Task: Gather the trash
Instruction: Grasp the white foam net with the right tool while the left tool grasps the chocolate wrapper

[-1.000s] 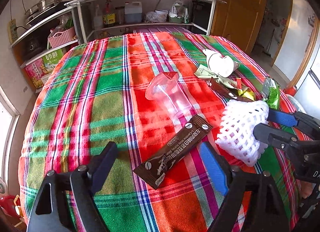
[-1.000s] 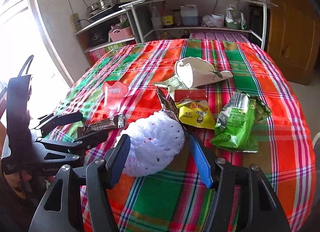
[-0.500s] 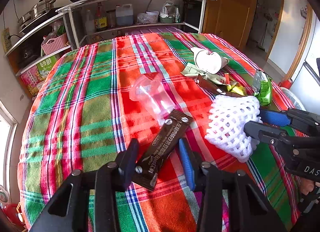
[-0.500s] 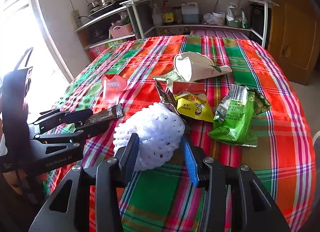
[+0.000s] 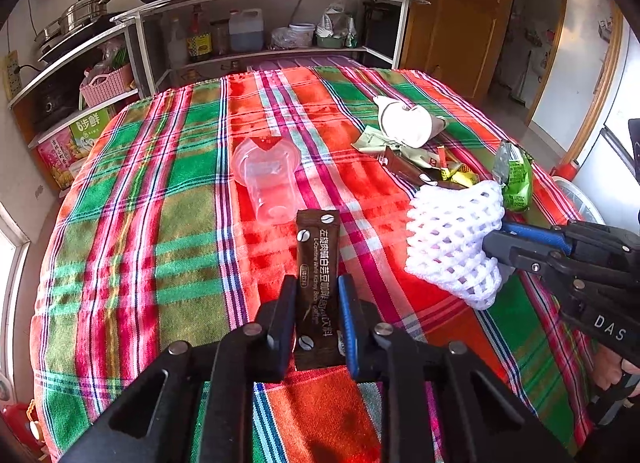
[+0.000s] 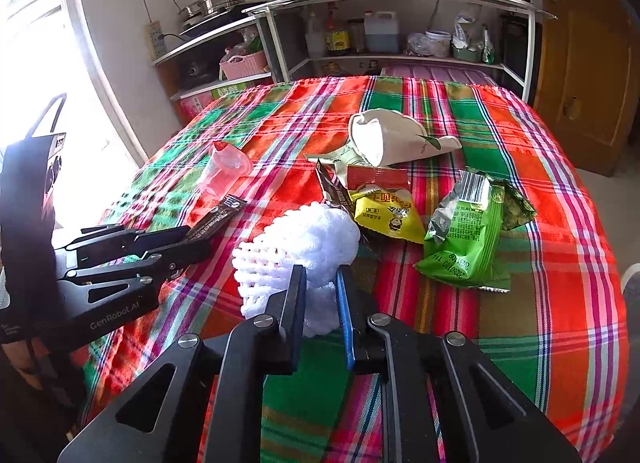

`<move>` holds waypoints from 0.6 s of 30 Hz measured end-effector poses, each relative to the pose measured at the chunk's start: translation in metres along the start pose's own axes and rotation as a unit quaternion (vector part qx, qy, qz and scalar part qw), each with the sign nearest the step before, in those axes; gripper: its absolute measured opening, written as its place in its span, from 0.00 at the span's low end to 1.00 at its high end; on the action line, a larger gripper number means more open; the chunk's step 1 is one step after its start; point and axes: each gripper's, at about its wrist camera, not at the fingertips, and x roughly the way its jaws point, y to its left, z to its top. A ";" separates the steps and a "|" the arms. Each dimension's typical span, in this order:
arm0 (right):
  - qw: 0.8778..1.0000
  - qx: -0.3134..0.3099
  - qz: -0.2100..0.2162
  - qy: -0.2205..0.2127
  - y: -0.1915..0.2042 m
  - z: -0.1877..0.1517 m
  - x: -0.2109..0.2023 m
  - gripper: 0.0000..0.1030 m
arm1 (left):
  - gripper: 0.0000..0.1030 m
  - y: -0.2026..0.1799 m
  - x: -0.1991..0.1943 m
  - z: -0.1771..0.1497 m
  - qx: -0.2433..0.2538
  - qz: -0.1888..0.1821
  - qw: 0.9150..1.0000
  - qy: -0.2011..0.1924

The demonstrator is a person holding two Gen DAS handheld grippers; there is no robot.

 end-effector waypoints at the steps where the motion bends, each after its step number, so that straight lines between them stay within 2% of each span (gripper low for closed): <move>1: 1.000 0.000 0.000 -0.001 0.000 -0.001 -0.001 0.13 | 0.21 0.000 -0.001 0.000 -0.003 0.001 1.000 -0.002; 18: 0.999 0.025 0.004 -0.044 -0.018 -0.009 -0.038 0.10 | 0.21 -0.021 -0.033 0.001 0.000 -0.015 0.999 -0.031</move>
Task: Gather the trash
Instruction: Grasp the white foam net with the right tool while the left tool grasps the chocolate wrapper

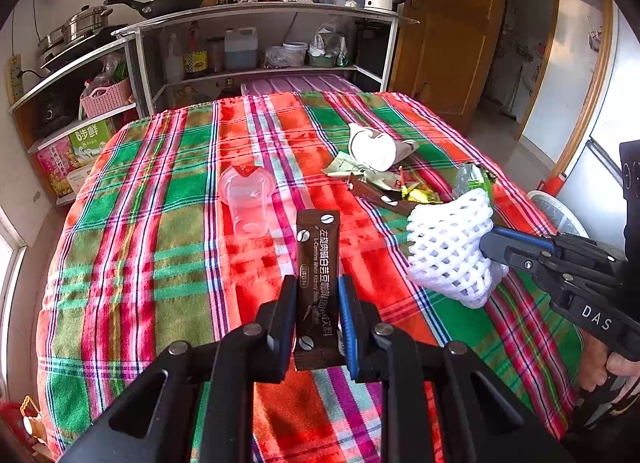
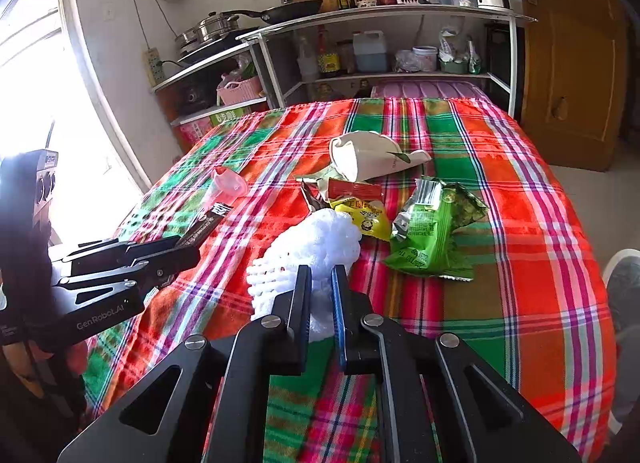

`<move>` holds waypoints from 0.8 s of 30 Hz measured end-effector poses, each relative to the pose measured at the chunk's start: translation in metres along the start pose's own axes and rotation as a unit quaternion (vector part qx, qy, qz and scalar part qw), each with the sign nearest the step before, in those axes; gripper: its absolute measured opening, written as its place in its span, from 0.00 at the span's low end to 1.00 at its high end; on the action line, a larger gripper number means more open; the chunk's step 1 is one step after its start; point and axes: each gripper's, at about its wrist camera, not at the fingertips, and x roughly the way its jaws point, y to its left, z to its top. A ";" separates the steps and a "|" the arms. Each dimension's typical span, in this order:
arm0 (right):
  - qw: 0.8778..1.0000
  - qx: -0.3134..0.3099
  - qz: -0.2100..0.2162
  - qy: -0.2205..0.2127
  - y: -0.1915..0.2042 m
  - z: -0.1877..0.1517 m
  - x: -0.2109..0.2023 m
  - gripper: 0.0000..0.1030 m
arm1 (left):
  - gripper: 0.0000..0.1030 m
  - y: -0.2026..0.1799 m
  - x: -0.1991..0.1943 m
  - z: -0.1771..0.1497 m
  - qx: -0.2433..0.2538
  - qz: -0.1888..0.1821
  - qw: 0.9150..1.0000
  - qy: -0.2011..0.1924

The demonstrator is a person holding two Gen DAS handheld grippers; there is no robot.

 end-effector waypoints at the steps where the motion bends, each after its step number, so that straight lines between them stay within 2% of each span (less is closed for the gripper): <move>1: 1.000 0.001 -0.002 -0.003 -0.002 -0.001 -0.003 0.10 | 0.21 -0.003 -0.001 0.001 0.002 0.000 1.000 -0.001; 18: 0.995 0.057 -0.041 -0.067 -0.058 -0.012 -0.073 0.10 | 0.21 -0.076 -0.010 0.024 0.055 -0.037 0.997 -0.026; 24: 0.990 0.078 -0.071 -0.091 -0.088 -0.019 -0.104 0.10 | 0.21 -0.112 -0.009 0.036 0.079 -0.061 0.994 -0.035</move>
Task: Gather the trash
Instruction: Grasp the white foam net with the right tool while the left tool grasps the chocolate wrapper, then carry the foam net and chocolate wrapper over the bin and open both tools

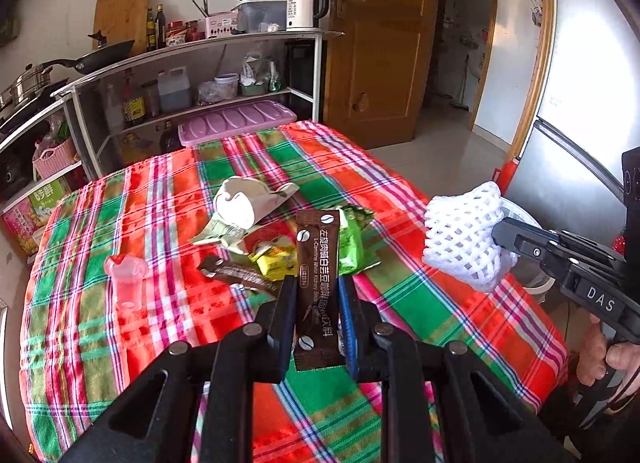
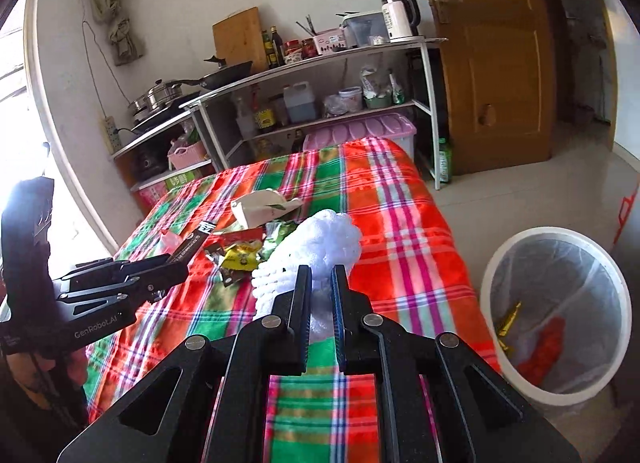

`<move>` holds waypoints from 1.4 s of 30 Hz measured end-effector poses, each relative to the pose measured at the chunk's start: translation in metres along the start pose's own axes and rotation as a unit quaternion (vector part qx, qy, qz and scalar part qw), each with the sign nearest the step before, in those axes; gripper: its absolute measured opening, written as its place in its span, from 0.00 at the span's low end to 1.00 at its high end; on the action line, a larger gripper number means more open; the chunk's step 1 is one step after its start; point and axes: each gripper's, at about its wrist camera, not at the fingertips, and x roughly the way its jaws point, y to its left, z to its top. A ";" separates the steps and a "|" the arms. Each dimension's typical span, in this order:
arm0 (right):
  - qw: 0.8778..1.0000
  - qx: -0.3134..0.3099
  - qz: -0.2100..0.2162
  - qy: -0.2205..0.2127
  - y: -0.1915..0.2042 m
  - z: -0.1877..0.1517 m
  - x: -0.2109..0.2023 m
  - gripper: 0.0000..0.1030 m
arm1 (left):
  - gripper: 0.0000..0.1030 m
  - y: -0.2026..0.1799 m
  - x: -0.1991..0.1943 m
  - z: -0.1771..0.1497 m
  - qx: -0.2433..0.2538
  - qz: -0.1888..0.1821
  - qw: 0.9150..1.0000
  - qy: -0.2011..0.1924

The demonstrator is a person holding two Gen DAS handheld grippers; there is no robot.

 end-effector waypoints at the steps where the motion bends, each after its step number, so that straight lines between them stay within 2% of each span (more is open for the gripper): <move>1: 1.000 0.005 -0.007 -0.003 -0.008 0.001 -0.004 0.10 | 0.21 -0.007 0.002 0.003 0.005 -0.004 1.000 -0.001; 17: 0.991 0.073 -0.111 -0.034 -0.111 -0.002 -0.063 0.10 | 0.21 -0.125 0.045 0.040 0.060 -0.101 0.993 0.007; 24: 0.983 0.098 -0.151 -0.033 -0.151 -0.011 -0.075 0.10 | 0.21 -0.174 0.068 0.048 0.084 -0.126 0.988 0.023; 33: 0.975 0.124 -0.186 -0.004 -0.199 -0.022 -0.065 0.10 | 0.21 -0.218 0.107 0.051 0.101 -0.144 0.983 0.053; 36: 0.972 0.121 -0.201 0.010 -0.210 -0.027 -0.058 0.10 | 0.21 -0.233 0.118 0.049 0.115 -0.135 0.983 0.057; 42: 0.969 0.123 -0.211 0.040 -0.231 -0.035 -0.042 0.12 | 0.22 -0.243 0.140 0.042 0.102 -0.156 0.978 0.092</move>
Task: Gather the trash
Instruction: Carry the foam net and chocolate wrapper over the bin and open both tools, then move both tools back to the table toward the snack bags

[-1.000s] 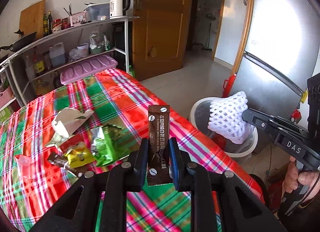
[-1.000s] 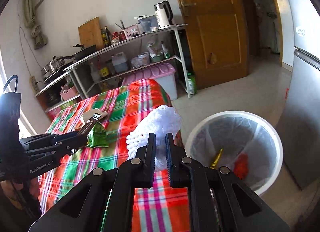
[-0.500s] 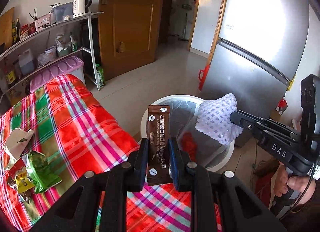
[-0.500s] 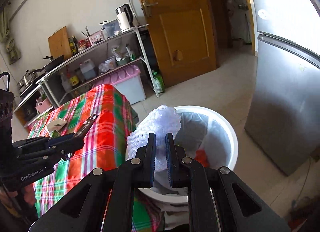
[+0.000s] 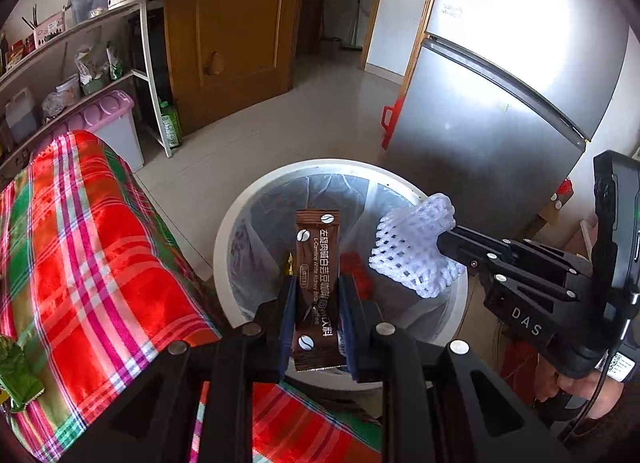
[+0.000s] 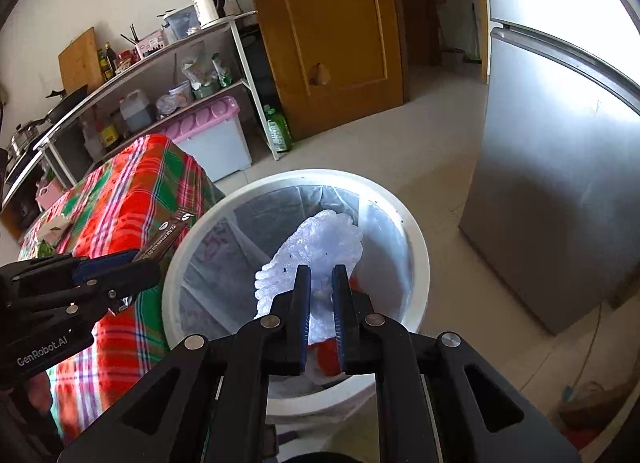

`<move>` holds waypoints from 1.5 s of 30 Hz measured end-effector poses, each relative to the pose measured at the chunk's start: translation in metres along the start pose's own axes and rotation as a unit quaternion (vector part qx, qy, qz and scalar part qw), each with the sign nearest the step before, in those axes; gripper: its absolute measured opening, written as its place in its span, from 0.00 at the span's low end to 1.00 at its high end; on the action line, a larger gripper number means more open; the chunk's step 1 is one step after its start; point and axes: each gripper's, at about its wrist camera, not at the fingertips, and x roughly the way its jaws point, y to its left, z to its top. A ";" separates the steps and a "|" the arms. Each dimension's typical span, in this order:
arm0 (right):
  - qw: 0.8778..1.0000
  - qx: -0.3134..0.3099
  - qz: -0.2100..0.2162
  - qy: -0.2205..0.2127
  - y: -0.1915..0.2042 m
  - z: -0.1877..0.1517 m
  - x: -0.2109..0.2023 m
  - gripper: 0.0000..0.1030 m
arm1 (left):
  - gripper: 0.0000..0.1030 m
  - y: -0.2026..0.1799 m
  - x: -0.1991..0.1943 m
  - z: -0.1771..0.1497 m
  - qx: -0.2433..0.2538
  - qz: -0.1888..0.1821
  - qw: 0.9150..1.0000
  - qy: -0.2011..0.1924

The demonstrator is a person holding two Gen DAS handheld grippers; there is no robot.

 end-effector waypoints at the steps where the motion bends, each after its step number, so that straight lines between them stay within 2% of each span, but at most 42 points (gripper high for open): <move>1: 1.000 -0.002 -0.004 0.002 -0.001 0.000 0.003 0.13 | 0.24 0.000 0.002 0.000 -0.002 0.004 1.000 0.003; 3: 1.000 0.001 -0.008 0.006 -0.003 0.000 0.006 0.22 | 0.33 0.000 0.005 0.000 -0.001 0.012 1.000 0.006; 4: 1.000 0.004 -0.006 0.007 -0.005 -0.002 0.007 0.25 | 0.43 0.000 0.006 0.000 -0.004 0.013 1.000 0.007; 6: 1.000 0.008 -0.004 0.010 -0.008 -0.003 0.010 0.41 | 0.46 0.002 0.008 0.001 -0.010 0.010 1.000 0.009; 15: 1.000 0.019 -0.007 0.010 -0.008 -0.004 0.011 0.42 | 0.47 0.003 0.002 0.001 -0.012 0.023 1.000 0.004; 18: 1.000 0.020 -0.008 0.005 -0.006 -0.004 0.005 0.42 | 0.54 0.003 -0.005 0.001 -0.011 0.023 1.000 -0.004; 27: 1.000 0.013 -0.004 -0.016 0.009 -0.004 -0.016 0.42 | 0.56 0.016 -0.036 -0.004 -0.030 0.026 0.999 -0.027; 36: 0.999 -0.004 0.015 -0.030 0.040 -0.001 -0.027 0.42 | 0.58 0.041 -0.068 -0.018 -0.052 0.061 0.995 -0.054; 41: 0.999 -0.007 0.034 -0.040 0.059 0.000 -0.034 0.42 | 0.63 0.061 -0.088 -0.028 -0.074 0.075 0.992 -0.069; 45: 0.998 -0.024 0.050 -0.043 0.081 0.001 -0.037 0.45 | 0.64 0.078 -0.101 -0.035 -0.090 0.092 0.989 -0.076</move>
